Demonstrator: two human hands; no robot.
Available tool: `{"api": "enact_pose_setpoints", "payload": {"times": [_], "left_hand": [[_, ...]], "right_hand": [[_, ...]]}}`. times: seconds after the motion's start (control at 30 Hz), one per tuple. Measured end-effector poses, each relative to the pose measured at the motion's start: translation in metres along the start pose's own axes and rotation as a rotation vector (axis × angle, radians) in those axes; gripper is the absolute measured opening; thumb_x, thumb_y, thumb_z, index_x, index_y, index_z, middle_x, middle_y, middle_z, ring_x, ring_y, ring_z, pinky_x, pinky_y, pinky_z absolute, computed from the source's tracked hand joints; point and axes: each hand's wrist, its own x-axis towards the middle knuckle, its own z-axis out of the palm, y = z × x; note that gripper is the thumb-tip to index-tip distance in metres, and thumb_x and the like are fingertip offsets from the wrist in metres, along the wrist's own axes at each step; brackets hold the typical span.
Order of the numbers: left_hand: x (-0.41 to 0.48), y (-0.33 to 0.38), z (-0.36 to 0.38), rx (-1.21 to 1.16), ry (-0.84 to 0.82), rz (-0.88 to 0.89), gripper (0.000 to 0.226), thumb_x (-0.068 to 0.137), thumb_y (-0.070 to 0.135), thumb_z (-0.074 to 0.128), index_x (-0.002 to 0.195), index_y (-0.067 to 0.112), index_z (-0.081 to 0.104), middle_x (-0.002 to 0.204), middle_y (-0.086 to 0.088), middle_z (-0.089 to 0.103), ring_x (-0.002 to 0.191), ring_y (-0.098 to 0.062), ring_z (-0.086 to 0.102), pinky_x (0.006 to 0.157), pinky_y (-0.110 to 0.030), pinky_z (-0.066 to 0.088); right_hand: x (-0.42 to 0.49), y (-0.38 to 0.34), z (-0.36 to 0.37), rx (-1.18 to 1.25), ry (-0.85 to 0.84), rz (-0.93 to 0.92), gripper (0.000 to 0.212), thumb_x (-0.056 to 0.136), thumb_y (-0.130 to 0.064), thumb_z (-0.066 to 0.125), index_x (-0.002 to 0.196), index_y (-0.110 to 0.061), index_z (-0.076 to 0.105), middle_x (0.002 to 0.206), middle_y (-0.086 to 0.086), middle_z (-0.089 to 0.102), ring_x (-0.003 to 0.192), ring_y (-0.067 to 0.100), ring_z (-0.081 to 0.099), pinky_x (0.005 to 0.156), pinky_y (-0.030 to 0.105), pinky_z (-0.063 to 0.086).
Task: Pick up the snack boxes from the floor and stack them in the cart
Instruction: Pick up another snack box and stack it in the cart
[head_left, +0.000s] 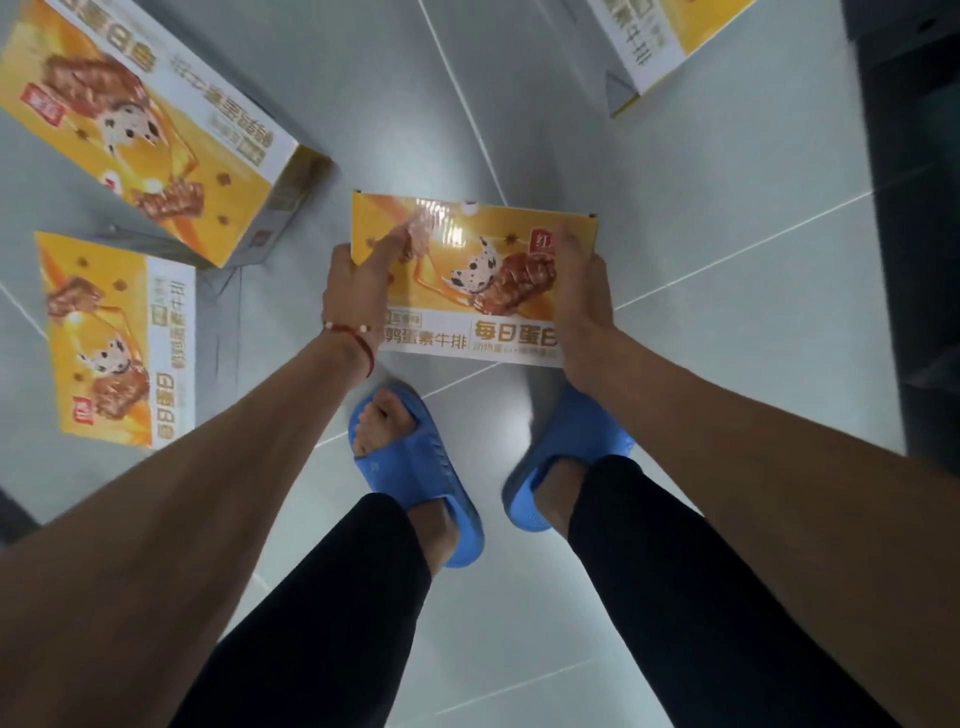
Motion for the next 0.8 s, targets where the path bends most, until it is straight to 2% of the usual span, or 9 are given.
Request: {"api": "enact_pose_setpoints", "payload": {"times": [0.1, 0.2, 0.23, 0.37, 0.43, 0.5, 0.57, 0.7, 0.8], "left_hand": [[-0.031, 0.001, -0.021, -0.033, -0.003, -0.034, 0.034, 0.085, 0.054, 0.066, 0.100, 0.025, 0.055, 0.091, 0.002, 0.069, 0.084, -0.023, 0.069, 0.072, -0.033, 0.053], [-0.074, 0.012, -0.050, -0.063, -0.030, -0.080, 0.045, 0.071, 0.062, 0.067, 0.094, 0.026, 0.053, 0.093, -0.002, 0.070, 0.092, -0.031, 0.071, 0.088, -0.048, 0.058], [-0.090, 0.017, -0.060, -0.087, -0.041, -0.096, 0.051, 0.065, 0.065, 0.068, 0.093, 0.026, 0.052, 0.093, -0.003, 0.069, 0.093, -0.032, 0.071, 0.091, -0.053, 0.057], [-0.158, 0.039, -0.093, -0.140, -0.049, -0.122, 0.060, 0.059, 0.072, 0.067, 0.096, 0.028, 0.048, 0.096, -0.002, 0.067, 0.091, -0.028, 0.070, 0.093, -0.056, 0.055], [-0.193, 0.048, -0.111, -0.174, -0.047, -0.150, 0.070, 0.059, 0.073, 0.068, 0.106, 0.024, 0.053, 0.102, -0.004, 0.070, 0.094, -0.027, 0.072, 0.091, -0.055, 0.056], [-0.227, 0.058, -0.131, -0.188, -0.062, -0.140, 0.087, 0.061, 0.075, 0.067, 0.122, 0.014, 0.056, 0.108, -0.007, 0.072, 0.091, -0.025, 0.073, 0.084, -0.045, 0.058], [-0.263, 0.069, -0.155, -0.204, -0.078, -0.102, 0.099, 0.062, 0.077, 0.064, 0.130, 0.006, 0.057, 0.110, -0.009, 0.073, 0.087, -0.023, 0.074, 0.074, -0.036, 0.057], [-0.332, 0.091, -0.197, -0.230, -0.099, -0.073, 0.109, 0.058, 0.087, 0.065, 0.130, 0.005, 0.058, 0.112, -0.011, 0.076, 0.100, -0.028, 0.075, 0.088, -0.042, 0.058], [-0.379, 0.113, -0.227, -0.241, -0.107, -0.016, 0.097, 0.068, 0.081, 0.064, 0.131, 0.008, 0.055, 0.109, -0.008, 0.076, 0.096, -0.024, 0.075, 0.089, -0.041, 0.057]], "right_hand": [[-0.052, -0.011, -0.005, -0.009, 0.005, 0.036, 0.074, 0.089, -0.075, 0.049, 0.143, -0.024, 0.048, 0.116, 0.001, 0.073, 0.097, 0.022, 0.074, 0.091, 0.043, 0.059], [-0.104, -0.020, -0.015, -0.039, 0.007, 0.069, 0.054, 0.101, -0.062, 0.049, 0.139, -0.024, 0.042, 0.109, -0.002, 0.068, 0.088, 0.014, 0.068, 0.069, 0.029, 0.049], [-0.123, -0.026, -0.019, -0.060, 0.016, 0.061, 0.049, 0.102, -0.060, 0.049, 0.136, -0.026, 0.041, 0.106, -0.003, 0.066, 0.085, 0.012, 0.065, 0.066, 0.028, 0.045], [-0.202, -0.052, -0.032, -0.097, 0.042, 0.015, 0.053, 0.099, -0.069, 0.047, 0.131, -0.028, 0.038, 0.112, -0.001, 0.065, 0.088, 0.010, 0.063, 0.072, 0.030, 0.048], [-0.243, -0.062, -0.041, -0.094, 0.048, -0.006, 0.060, 0.095, -0.076, 0.048, 0.130, -0.029, 0.038, 0.116, 0.000, 0.066, 0.098, 0.017, 0.067, 0.086, 0.040, 0.054], [-0.282, -0.075, -0.051, -0.101, 0.058, -0.022, 0.065, 0.090, -0.082, 0.050, 0.128, -0.031, 0.038, 0.117, 0.000, 0.067, 0.105, 0.023, 0.069, 0.095, 0.047, 0.055], [-0.326, -0.090, -0.058, -0.083, 0.055, -0.032, 0.069, 0.085, -0.084, 0.052, 0.128, -0.031, 0.039, 0.117, -0.001, 0.069, 0.105, 0.024, 0.071, 0.096, 0.050, 0.057], [-0.410, -0.108, -0.071, -0.063, 0.076, -0.070, 0.058, 0.092, -0.073, 0.057, 0.123, -0.028, 0.038, 0.113, -0.001, 0.069, 0.100, 0.020, 0.073, 0.095, 0.052, 0.059], [-0.462, -0.126, -0.075, -0.023, 0.065, -0.089, 0.058, 0.094, -0.066, 0.061, 0.124, -0.024, 0.037, 0.113, 0.002, 0.068, 0.096, 0.020, 0.074, 0.084, 0.045, 0.063]]}}
